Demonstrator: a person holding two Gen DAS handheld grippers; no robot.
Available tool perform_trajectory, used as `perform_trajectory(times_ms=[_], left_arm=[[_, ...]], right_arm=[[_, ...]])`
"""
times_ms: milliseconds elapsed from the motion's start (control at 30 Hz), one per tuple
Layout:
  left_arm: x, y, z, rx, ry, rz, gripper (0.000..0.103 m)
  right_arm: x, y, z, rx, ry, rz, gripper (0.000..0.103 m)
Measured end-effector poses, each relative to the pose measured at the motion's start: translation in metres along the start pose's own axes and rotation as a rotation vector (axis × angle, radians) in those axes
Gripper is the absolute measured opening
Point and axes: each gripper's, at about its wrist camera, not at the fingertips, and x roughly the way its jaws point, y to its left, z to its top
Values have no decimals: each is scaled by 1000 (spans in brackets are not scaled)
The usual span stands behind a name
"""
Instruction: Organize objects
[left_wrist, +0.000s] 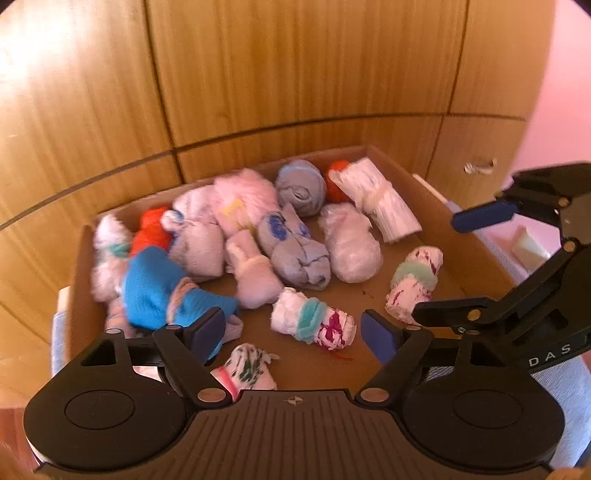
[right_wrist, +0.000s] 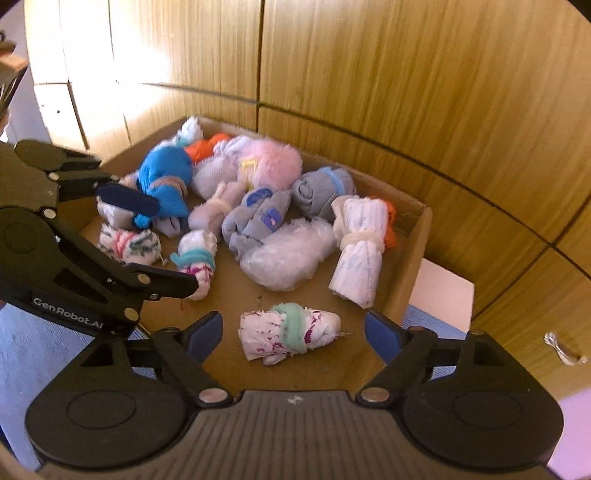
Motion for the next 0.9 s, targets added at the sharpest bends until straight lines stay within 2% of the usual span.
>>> perform_trajectory(times_ms=[133,333,433,700,833,900], left_arm=[[-18,4,-3,-51,-25,35,94],[-42,12,-6,-112,-82,100,102],[-56,16,-13,-136,-116,110,102],[-83,23,-29,-188,-183,151,102],[-85,19,-32,-184,-173,207,102],[-87,17,-33,-193,-176,199,103]], right_arm=[[-14,6,0,48,-36,-26,92],[-32,20,-2,144,-88,-73,98],[-39,25,-8,208,-108,-76,102],[-46,41,-22,301,-129,-123,102],[-48,44,-25,308,-136,-121,102],[-49,45,-26,316,-141,-109,102]])
